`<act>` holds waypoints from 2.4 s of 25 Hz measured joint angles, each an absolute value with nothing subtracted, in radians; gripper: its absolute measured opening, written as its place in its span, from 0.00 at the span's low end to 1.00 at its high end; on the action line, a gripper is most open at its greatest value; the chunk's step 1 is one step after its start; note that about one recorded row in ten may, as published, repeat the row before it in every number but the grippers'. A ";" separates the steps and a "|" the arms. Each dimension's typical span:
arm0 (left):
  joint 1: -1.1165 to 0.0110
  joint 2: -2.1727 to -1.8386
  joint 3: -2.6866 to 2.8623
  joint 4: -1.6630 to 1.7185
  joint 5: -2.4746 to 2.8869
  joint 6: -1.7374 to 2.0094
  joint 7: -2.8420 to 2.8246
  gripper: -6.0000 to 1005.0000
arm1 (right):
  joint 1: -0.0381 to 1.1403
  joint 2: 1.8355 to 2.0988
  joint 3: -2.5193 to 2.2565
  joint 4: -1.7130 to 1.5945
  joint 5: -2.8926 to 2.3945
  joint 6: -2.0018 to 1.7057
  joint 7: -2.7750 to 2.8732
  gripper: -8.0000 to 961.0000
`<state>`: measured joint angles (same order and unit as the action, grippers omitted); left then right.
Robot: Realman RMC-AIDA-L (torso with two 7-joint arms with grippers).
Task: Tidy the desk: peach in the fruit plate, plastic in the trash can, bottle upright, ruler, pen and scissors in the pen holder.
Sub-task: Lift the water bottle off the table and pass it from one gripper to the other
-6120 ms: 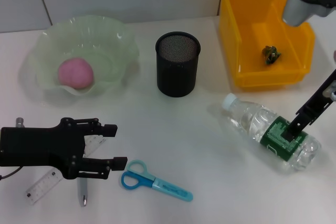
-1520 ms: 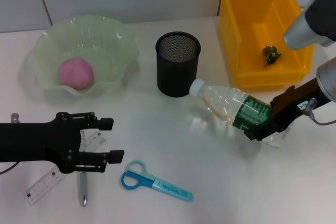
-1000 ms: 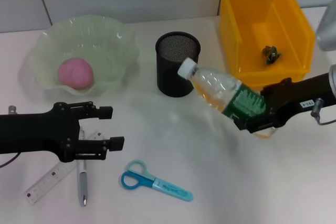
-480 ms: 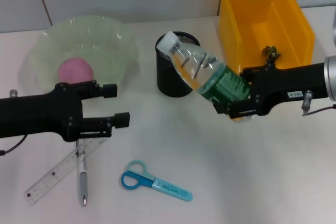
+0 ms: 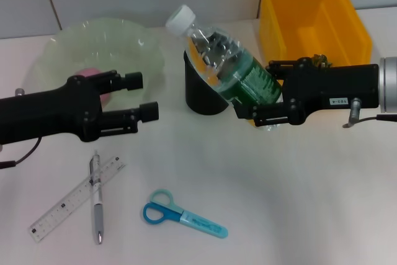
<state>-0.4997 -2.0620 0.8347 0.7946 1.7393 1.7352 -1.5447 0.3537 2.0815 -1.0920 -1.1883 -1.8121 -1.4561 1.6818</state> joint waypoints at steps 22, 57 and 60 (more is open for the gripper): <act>-0.540 -2.063 0.802 0.668 1.543 1.712 -1.558 0.81 | 0.351 2.079 -1.096 -1.113 -1.660 -1.503 1.550 0.79; -0.586 -2.074 0.851 0.485 1.346 1.725 -1.454 0.81 | 0.421 2.082 -1.106 -0.946 -1.562 -1.516 1.444 0.79; -0.584 -2.074 0.870 0.478 1.308 1.727 -1.440 0.81 | 0.437 2.082 -1.106 -0.912 -1.552 -1.517 1.425 0.79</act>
<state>-0.5842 -2.0739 0.8699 0.4779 1.3077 1.7272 -1.4402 0.4373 2.0815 -1.1060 -0.9123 -1.5523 -1.5167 1.4253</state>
